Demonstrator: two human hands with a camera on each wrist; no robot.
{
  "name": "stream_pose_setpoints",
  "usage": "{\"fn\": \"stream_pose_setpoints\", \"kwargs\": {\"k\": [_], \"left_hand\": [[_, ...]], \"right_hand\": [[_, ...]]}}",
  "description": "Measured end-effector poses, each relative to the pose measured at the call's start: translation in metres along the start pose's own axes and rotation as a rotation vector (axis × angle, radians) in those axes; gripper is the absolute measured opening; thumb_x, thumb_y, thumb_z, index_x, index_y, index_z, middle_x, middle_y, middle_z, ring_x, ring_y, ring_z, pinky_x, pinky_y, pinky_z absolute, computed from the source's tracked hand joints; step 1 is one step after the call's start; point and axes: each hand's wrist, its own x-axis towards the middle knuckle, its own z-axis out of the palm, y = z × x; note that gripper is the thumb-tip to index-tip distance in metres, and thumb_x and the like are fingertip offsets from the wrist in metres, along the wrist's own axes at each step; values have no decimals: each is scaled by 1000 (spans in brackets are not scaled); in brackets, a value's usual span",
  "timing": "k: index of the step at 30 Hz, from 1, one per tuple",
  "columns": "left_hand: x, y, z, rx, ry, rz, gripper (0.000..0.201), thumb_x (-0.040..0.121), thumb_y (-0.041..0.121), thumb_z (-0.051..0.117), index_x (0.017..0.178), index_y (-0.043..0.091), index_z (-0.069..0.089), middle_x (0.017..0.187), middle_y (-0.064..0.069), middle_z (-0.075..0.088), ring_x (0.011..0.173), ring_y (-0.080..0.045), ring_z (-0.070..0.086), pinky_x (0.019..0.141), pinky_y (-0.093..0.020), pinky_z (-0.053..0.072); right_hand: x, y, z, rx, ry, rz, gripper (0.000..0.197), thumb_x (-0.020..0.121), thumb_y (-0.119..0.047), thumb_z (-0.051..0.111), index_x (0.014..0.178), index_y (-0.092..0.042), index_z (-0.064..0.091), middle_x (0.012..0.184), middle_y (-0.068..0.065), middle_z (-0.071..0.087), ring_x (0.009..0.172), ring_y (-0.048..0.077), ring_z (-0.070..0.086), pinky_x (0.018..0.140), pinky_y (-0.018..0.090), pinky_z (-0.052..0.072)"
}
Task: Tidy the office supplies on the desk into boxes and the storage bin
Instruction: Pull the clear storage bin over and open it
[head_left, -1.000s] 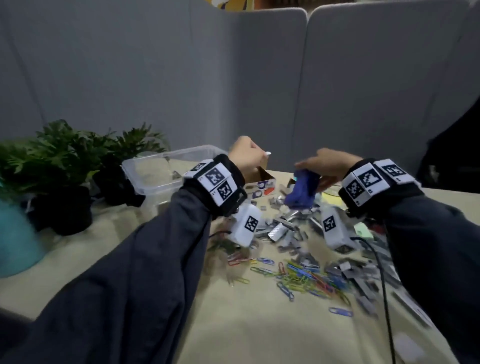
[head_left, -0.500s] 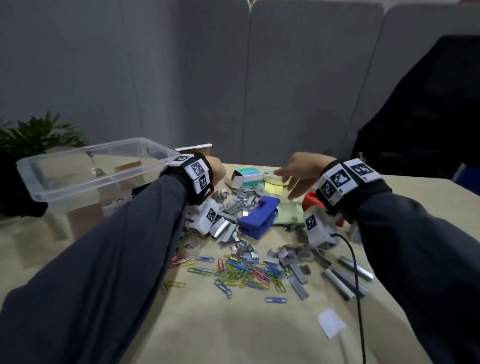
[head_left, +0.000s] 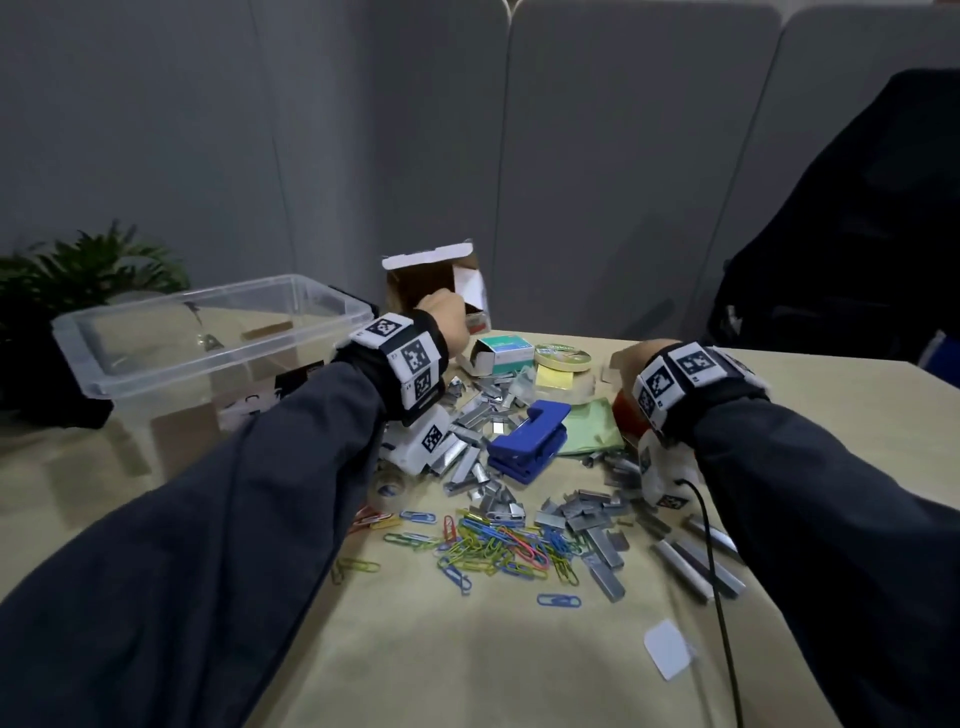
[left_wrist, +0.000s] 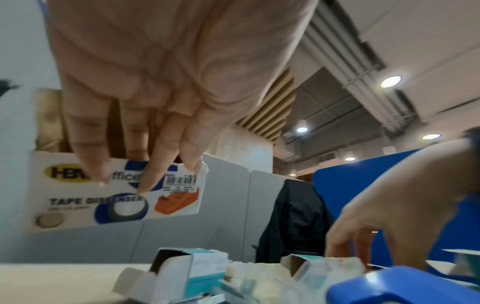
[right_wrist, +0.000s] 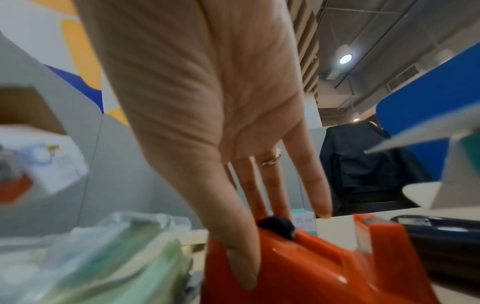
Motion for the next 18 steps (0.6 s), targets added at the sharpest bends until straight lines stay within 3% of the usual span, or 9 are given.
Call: {"fn": "stream_pose_setpoints", "kwargs": {"k": [2, 4, 5, 6, 8, 11, 13, 16, 18], "left_hand": [[-2, 1, 1, 20, 50, 51, 28, 97, 9, 54, 120, -5, 51, 123, -18, 55, 112, -32, 55, 75, -30, 39], [-9, 5, -3, 31, 75, 122, 24, 97, 11, 54, 117, -4, 51, 121, -17, 54, 110, -32, 54, 75, -32, 38], [-14, 7, -5, 28, 98, 153, 22, 97, 13, 53, 114, -2, 52, 118, -17, 55, 108, -32, 55, 74, -32, 38], [-17, 8, -8, 23, 92, 172, 19, 97, 14, 54, 109, -1, 55, 115, -17, 57, 105, -32, 56, 72, -33, 38], [-27, 9, -13, 38, 88, 217, 11, 96, 14, 55, 94, 4, 57, 107, -15, 62, 99, -33, 58, 70, -35, 39], [-43, 9, -15, 36, 134, 316, 18, 92, 18, 62, 81, 3, 65, 90, -10, 67, 87, -30, 62, 72, -40, 49], [-56, 10, -17, 4, 160, 376, 19, 86, 24, 70, 74, 10, 73, 82, -5, 70, 80, -25, 64, 69, -37, 50], [-78, 12, -23, -5, 131, 473, 10, 76, 27, 79, 74, 18, 78, 78, 5, 72, 77, -14, 65, 71, -31, 51], [-91, 13, -26, 9, 91, 569, 5, 73, 22, 81, 73, 18, 78, 75, 5, 73, 72, -10, 65, 72, -28, 51]], "right_hand": [[1, 0, 7, -10, 58, 35, 16, 83, -19, 69, 90, -26, 56, 102, -3, 66, 92, 22, 65, 82, 28, 50], [-9, -4, 10, -9, 128, 12, 19, 76, -18, 71, 84, -21, 54, 91, 3, 68, 65, 17, 59, 66, 22, 48], [-13, -8, 10, -1, 120, 16, 18, 77, -17, 70, 86, -18, 54, 91, 5, 67, 60, 15, 55, 60, 19, 46], [-17, -7, 11, -11, 147, -9, 17, 79, -16, 69, 90, -16, 56, 93, 6, 67, 61, 16, 55, 58, 18, 47], [-21, -11, 6, -15, 191, 16, 24, 80, -16, 68, 103, -14, 61, 98, 7, 65, 74, 25, 59, 68, 25, 52], [-29, -18, -9, 16, 248, 59, 29, 86, -16, 62, 113, -7, 63, 111, 14, 61, 97, 34, 62, 72, 32, 46], [-35, -18, -22, 86, 316, 87, 32, 87, -19, 61, 115, -3, 62, 118, 20, 58, 106, 38, 61, 74, 35, 45], [-53, -17, -40, 192, 472, 77, 33, 86, -26, 66, 107, -2, 63, 111, 23, 60, 100, 40, 61, 72, 36, 44], [-64, -14, -50, 268, 526, 68, 37, 81, -31, 74, 104, -4, 62, 99, 18, 58, 88, 35, 57, 70, 34, 43]]}}
